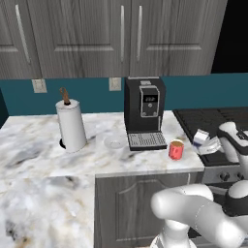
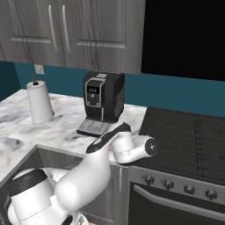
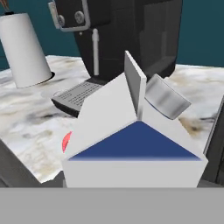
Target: Take a sugar cube from the saucer and place it inside the coffee. Then, grab milk from the fridge and place it next to the coffee on the counter to sweeten the coffee.
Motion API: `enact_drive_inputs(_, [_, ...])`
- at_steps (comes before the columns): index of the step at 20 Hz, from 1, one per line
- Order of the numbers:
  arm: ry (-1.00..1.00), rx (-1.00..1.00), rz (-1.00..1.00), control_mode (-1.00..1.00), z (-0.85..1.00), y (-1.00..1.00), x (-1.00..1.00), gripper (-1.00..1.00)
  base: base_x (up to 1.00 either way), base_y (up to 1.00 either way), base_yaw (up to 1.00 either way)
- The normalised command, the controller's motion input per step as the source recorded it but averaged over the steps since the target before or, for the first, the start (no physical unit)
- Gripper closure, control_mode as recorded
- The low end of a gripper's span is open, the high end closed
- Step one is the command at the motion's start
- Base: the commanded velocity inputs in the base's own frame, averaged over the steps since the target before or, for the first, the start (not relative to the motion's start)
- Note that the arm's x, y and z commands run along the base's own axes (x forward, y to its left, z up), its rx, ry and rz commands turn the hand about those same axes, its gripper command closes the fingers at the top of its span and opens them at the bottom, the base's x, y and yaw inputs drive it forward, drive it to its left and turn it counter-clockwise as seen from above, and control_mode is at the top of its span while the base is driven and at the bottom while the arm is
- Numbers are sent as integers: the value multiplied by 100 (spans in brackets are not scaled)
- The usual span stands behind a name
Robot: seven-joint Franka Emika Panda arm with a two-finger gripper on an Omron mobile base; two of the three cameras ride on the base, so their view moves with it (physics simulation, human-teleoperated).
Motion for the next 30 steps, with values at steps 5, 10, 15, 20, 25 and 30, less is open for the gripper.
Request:
enact_drive_inputs(5, [0,-4,1,-100,-25,-17,28,100,0,0,0])
enact_drive_inputs(10, [0,0,0,-100,-17,0,19,100,0,0,0])
enact_drive_inputs(15, [0,0,0,-100,-29,0,15,100,0,0,0])
enact_drive_inputs(20, [0,0,0,-100,-28,0,28,100,0,0,0])
enact_drive_inputs(25, [0,0,0,-100,-31,2,17,100,0,0,0])
enact_drive_inputs(30, [0,-2,0,-100,-32,22,0,100,0,0,0])
